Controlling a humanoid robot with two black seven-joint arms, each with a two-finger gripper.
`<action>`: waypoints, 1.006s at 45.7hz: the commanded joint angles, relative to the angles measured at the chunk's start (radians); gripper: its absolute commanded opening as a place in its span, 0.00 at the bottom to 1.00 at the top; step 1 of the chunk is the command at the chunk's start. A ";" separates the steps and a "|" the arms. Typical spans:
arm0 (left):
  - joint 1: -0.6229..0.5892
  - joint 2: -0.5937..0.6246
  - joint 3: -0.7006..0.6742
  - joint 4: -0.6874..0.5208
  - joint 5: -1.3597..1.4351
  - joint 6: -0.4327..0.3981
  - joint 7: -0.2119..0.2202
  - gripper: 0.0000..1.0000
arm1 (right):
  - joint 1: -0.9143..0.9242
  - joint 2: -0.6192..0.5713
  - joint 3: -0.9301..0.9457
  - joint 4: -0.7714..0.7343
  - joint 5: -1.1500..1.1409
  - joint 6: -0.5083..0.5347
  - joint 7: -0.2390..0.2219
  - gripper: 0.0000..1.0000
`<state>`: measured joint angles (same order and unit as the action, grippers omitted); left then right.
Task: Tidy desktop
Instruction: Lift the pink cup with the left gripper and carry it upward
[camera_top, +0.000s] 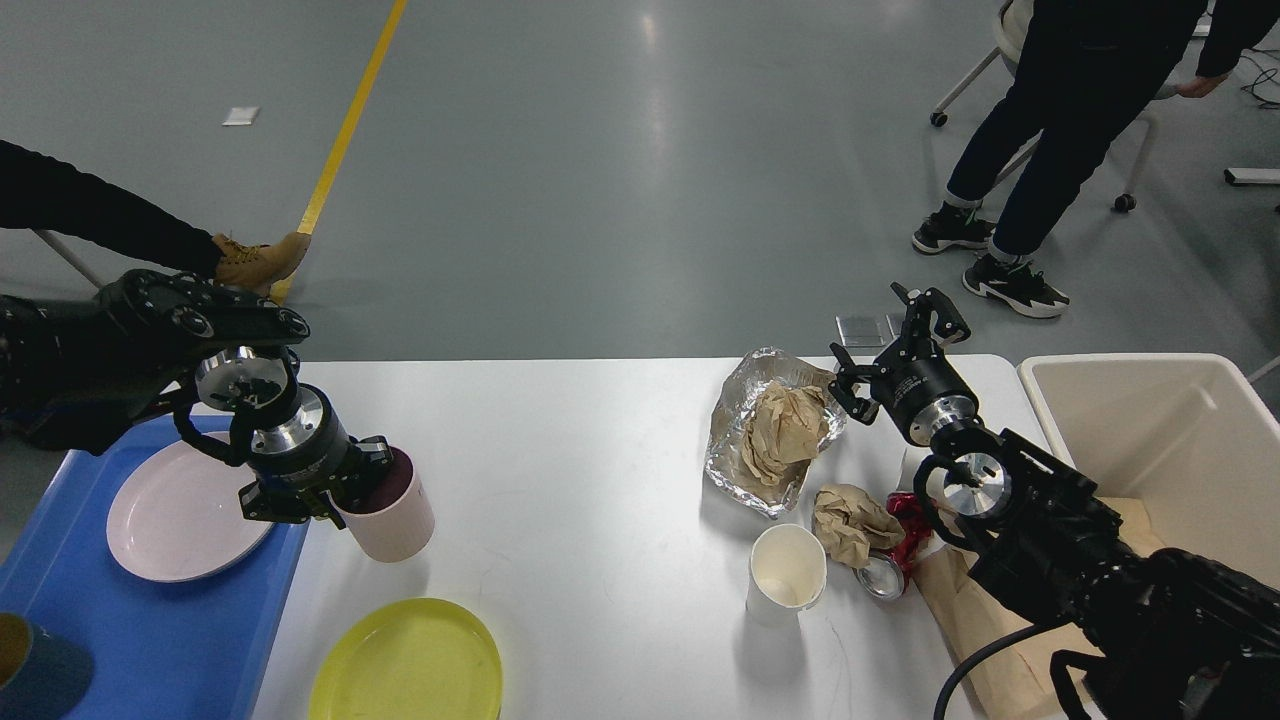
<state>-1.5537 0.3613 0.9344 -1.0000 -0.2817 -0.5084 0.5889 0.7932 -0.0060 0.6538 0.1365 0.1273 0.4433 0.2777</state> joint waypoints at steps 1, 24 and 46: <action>-0.101 0.044 0.015 -0.086 -0.001 -0.035 0.008 0.00 | 0.000 0.000 0.000 0.000 0.000 0.000 0.000 1.00; -0.722 0.094 0.372 -0.378 -0.103 -0.427 0.015 0.00 | 0.000 0.000 0.000 0.000 0.000 0.000 0.000 1.00; -1.120 0.073 0.555 -0.351 -0.103 -0.451 0.015 0.00 | 0.000 0.000 0.001 0.000 0.000 0.000 0.000 1.00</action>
<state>-2.6481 0.4353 1.4861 -1.3571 -0.3857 -0.9606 0.6042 0.7932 -0.0061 0.6543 0.1365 0.1273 0.4433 0.2777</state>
